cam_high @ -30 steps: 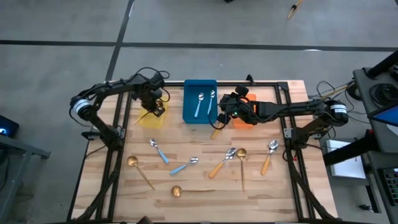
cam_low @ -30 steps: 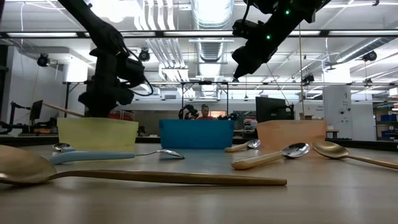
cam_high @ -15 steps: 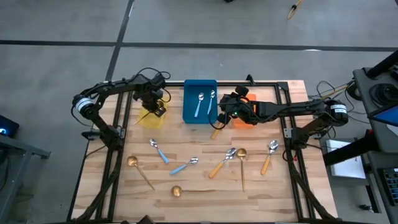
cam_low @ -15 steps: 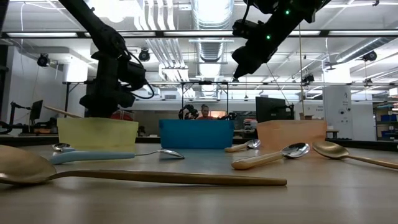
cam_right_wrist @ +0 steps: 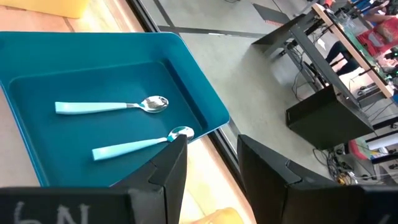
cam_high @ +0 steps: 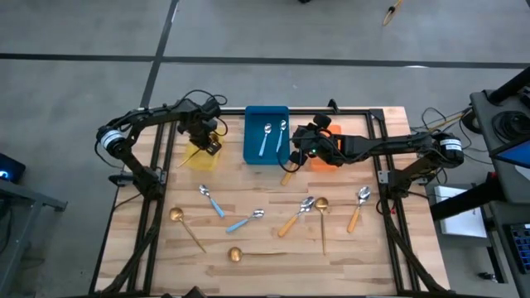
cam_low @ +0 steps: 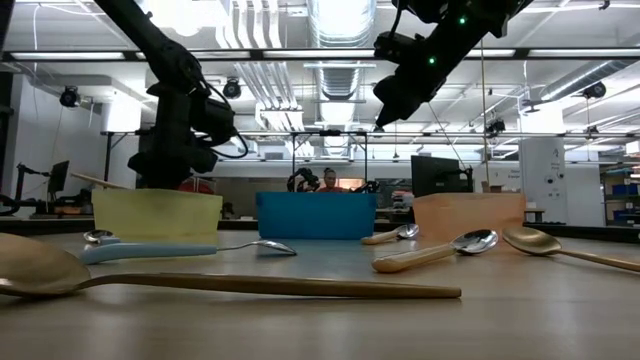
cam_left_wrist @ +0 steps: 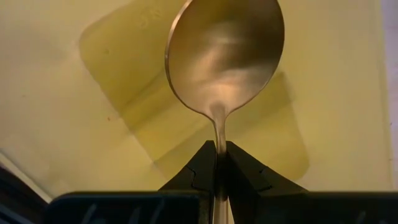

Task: Sort silverware by color (type)
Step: Put the gold spoon into the yellow bin

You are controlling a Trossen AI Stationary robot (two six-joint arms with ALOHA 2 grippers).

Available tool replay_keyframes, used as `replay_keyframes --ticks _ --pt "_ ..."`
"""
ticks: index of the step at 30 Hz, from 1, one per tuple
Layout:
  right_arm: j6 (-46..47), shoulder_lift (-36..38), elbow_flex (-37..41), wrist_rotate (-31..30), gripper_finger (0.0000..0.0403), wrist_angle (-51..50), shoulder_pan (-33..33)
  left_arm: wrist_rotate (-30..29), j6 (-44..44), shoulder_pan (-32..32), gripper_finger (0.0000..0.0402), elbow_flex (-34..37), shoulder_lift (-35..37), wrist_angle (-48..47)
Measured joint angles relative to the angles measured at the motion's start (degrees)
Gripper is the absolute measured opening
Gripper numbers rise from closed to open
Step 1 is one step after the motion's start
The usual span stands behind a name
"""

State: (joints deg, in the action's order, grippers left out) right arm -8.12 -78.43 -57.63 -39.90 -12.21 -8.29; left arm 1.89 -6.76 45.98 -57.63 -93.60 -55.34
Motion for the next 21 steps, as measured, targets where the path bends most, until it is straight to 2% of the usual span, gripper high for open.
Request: replay_keyframes --ticks 21 --pt "0.0 0.0 0.0 0.0 0.0132 0.0 0.0 0.0 -0.2 0.0 0.0017 0.0 0.0 0.1"
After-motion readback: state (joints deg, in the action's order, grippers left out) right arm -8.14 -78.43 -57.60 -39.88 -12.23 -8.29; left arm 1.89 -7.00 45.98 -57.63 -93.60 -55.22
